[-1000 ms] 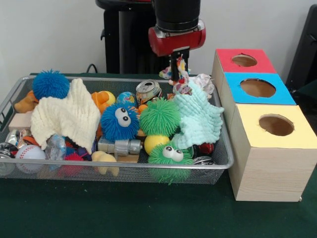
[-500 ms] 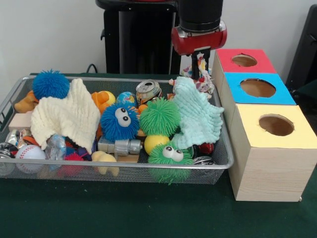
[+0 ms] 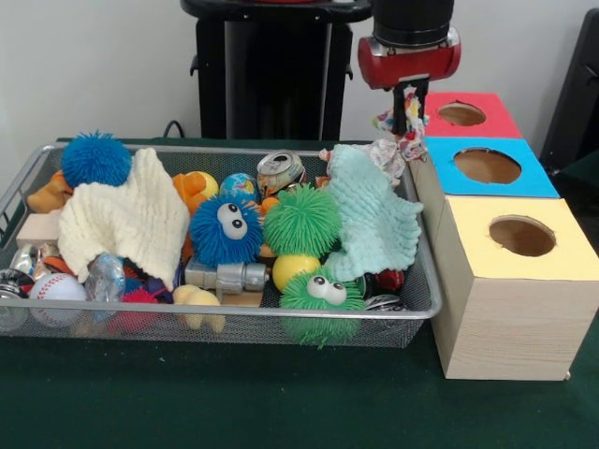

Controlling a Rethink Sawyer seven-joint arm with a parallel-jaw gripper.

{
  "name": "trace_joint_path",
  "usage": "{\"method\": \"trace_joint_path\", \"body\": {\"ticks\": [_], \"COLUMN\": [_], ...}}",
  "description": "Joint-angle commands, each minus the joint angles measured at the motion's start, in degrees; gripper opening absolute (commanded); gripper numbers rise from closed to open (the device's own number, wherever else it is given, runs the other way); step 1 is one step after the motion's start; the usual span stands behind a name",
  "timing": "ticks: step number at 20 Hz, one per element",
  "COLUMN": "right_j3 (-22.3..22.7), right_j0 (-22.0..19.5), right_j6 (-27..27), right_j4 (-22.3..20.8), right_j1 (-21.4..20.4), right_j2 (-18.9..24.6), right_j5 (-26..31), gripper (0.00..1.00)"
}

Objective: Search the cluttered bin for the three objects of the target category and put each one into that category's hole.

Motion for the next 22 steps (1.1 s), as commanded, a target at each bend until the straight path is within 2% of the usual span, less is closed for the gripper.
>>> {"method": "trace_joint_path", "body": {"ticks": [1,9,13,15,18,22], "right_j3": [4.0,2.0,2.7,1.8,3.0,0.5], "right_j0": [2.4,8.2,7.1,7.7,7.1,8.7], "right_j6": [17.4,18.8,14.8,14.4,14.4,15.3], "right_j4": [3.6,4.3,3.3,3.2,4.1,3.2], "right_j1": [-1.5,-4.1,-6.6,-7.7,-8.6,-6.3], "right_j2": [-1.1,-3.4,-1.4,-1.6,-0.2,0.1], "right_j5": [-2.6,0.6,-2.0,-0.5,-4.3,-8.2], "gripper": [0.0,0.0,0.0,0.0,0.0,0.0]}}
